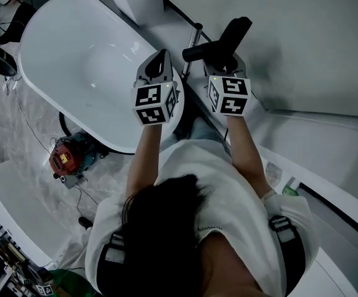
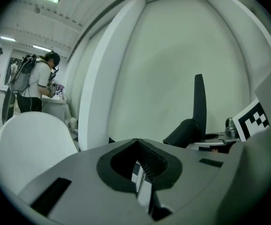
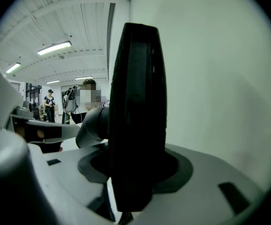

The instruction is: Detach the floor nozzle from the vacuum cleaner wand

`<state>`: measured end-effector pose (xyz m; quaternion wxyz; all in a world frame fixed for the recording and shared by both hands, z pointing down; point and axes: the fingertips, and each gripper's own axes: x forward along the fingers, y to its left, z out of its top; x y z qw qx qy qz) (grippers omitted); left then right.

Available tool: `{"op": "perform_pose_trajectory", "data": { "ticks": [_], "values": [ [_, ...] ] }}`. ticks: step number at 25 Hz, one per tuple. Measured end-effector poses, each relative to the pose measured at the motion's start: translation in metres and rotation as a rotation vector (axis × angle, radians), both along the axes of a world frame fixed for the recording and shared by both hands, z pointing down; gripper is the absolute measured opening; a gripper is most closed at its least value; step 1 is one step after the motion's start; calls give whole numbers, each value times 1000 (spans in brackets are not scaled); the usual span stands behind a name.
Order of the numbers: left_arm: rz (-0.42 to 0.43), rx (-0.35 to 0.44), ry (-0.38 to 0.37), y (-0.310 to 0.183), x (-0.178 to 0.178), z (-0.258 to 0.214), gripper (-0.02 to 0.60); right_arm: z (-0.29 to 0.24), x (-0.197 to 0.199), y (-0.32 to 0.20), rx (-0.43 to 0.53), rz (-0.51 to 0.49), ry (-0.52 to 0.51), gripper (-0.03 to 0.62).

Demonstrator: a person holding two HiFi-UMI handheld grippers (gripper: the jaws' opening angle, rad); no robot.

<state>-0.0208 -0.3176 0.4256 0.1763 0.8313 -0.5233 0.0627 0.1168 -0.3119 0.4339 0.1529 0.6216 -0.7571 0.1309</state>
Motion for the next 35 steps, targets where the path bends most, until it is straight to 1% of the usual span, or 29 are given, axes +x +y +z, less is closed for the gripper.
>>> {"op": "perform_pose_trajectory", "data": {
  "ticks": [7,10,12,15,18,23,27,35],
  "values": [
    [-10,9,-28,5,1,-2,3,-2,-5,5,-9,-7,25,224],
    [-6,9,-42,5,1,-4,2,-11,-9,4,7,-16,35,224],
    [-8,13,-43,4,0,-8,3,-19,-12,3,25,-17,62,224],
    [-26,5,-30,9,-7,-12,3,-22,-19,9,25,-14,104,224],
    [-44,15,-40,11,-13,-17,2,-28,-26,12,35,-20,115,224],
    [-62,13,-50,19,-16,-18,3,-35,-25,21,42,-17,134,224],
    [-60,5,-65,24,-13,-19,3,-33,-24,28,32,-19,133,224],
    [-37,-5,-61,37,8,-16,3,-29,-12,43,36,-6,143,224]
  ]
}}
